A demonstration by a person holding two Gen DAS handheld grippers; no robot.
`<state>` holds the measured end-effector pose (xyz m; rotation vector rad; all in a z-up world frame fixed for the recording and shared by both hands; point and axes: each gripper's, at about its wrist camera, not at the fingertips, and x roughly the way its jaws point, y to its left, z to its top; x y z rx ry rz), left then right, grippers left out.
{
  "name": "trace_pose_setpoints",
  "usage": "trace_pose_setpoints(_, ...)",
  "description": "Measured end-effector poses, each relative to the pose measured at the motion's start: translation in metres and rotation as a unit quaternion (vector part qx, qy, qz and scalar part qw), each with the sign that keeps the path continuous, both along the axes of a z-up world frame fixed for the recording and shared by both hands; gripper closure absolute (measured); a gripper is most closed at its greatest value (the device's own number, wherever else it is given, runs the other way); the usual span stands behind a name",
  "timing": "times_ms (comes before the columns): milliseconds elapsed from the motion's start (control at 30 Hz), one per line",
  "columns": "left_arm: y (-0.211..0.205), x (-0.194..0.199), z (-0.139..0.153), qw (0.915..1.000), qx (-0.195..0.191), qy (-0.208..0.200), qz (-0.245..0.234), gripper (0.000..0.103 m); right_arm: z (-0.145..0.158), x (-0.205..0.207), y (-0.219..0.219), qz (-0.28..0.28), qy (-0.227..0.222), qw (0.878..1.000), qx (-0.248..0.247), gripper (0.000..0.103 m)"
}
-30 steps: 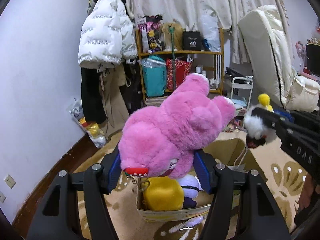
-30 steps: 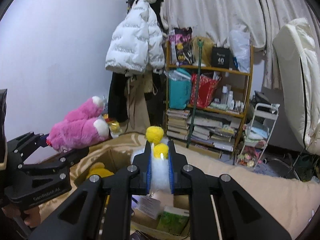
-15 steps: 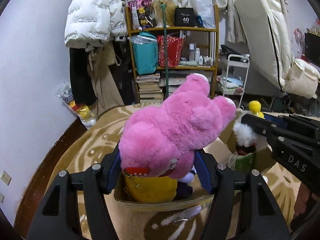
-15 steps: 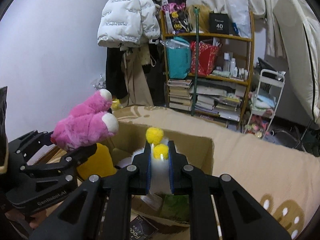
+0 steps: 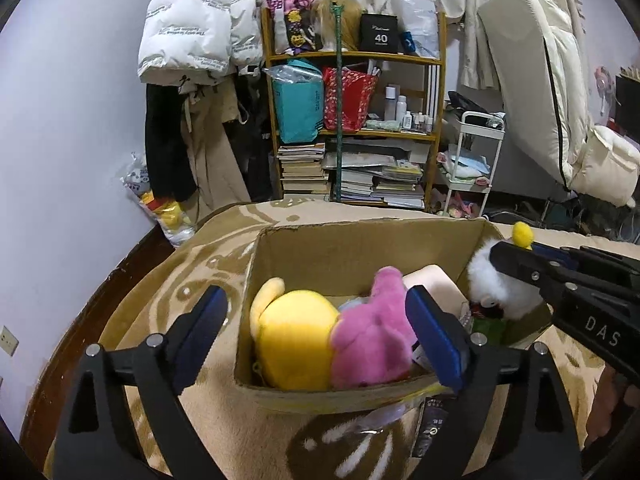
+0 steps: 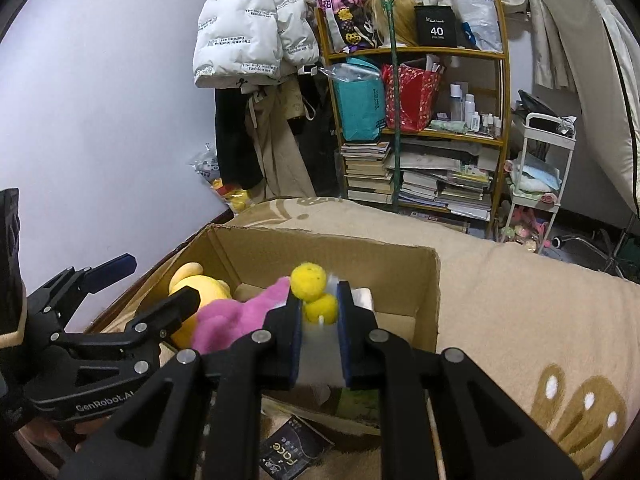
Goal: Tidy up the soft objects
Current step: 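Lower the bear into the box and open the left tool while the right tool releases the chick inside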
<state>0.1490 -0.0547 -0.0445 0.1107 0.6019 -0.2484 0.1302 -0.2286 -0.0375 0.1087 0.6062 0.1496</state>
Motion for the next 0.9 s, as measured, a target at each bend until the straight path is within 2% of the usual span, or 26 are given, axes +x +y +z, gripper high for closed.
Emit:
trace_pose_setpoints(333,0.016,-0.015,0.009,0.9998,0.002,-0.008,0.017,0.006,0.000,-0.006,-0.002,0.001,0.001,1.000,0.006,0.082)
trace_pose_setpoints(400,0.019,-0.016,0.009,0.9998,0.001,-0.004,0.018,0.006,-0.001,-0.008,-0.003,0.000,0.004,1.000,0.010,0.075)
trace_pose_setpoints(467,0.022,-0.018,0.009,0.9998,0.003,0.001,0.020,0.005,0.000,-0.013,-0.003,-0.001,0.000,1.000,0.013,0.063)
trace_pose_setpoints(600,0.028,-0.023,0.009,0.9996,0.003,0.004,0.028,0.005,0.008,-0.021,-0.002,-0.003,-0.014,1.000,-0.007,0.059)
trace_pose_setpoints(767,0.032,-0.026,0.007,0.9994,0.011,0.017,0.028,0.005,0.018,-0.028,-0.004,-0.009,-0.018,1.000,-0.010,0.038)
trace_pose_setpoints(900,0.038,-0.030,0.007,0.9989,0.004,0.035,0.030,0.005,0.022,-0.038,-0.005,-0.014,-0.015,1.000,-0.007,0.029)
